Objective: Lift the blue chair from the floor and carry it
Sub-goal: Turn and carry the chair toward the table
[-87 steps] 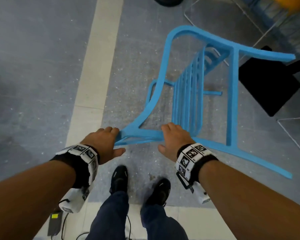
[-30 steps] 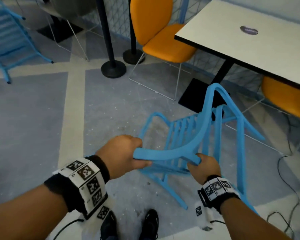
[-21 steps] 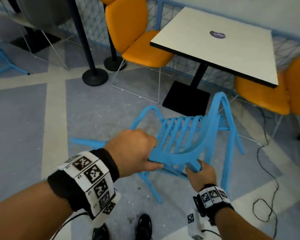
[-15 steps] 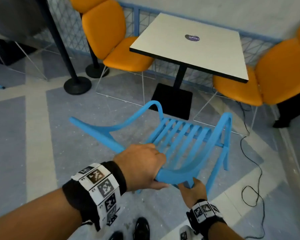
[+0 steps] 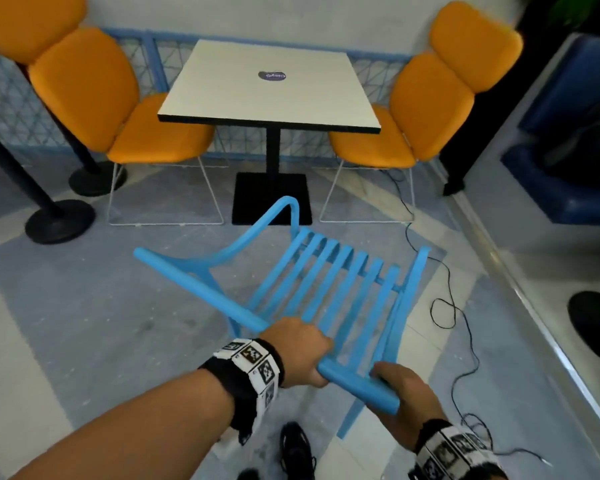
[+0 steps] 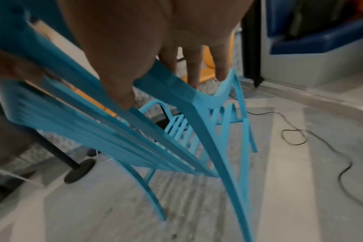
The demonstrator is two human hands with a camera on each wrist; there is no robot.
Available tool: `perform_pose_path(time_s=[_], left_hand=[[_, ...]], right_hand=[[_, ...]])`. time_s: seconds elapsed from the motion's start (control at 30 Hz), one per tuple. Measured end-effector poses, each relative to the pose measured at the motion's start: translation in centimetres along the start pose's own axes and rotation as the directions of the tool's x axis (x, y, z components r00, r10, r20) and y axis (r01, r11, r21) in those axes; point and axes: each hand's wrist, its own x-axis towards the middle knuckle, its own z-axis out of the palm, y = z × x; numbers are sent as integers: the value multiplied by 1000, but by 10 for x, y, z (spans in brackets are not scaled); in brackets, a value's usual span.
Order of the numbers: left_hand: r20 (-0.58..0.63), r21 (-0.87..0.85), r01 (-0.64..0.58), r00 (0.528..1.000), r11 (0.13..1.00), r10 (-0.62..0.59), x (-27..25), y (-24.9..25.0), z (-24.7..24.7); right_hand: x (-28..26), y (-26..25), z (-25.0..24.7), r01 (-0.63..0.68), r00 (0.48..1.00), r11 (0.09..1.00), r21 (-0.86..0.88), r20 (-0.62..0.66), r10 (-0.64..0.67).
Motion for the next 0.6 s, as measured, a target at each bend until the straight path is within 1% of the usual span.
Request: perform_pose_path(time_s=[0.1,0.17,0.23,0.3,0.4,0.5,0.6], left_hand=[[102,39,-77,992,996,72,13,28,8],[118,44,-125,986,991,119,21,47,15],[125,51,-136,984,989,129,29,61,23],[139,49,-138,982,989,130,35,73,31],[161,35,-132,979,991,124,42,90,41],[165,39,-144,977,989,136,48,100,47],[161,48,-155,976,987,146,52,101,48]], right_hand=[[-20,20,-10,-39,996,999,16,81,38],[-32,28,-13,-51,992,999,18,117,48],[-43,35,-14,-91,990,995,41,110,86],[-54,48,-10,-125,990,990,60,65,121],[-68,68,1,-192,981,979,74,36,190],[-78,75,2,-253,967,966,60,47,250],[-86,71,-8,-269,962,962,52,71,265]])
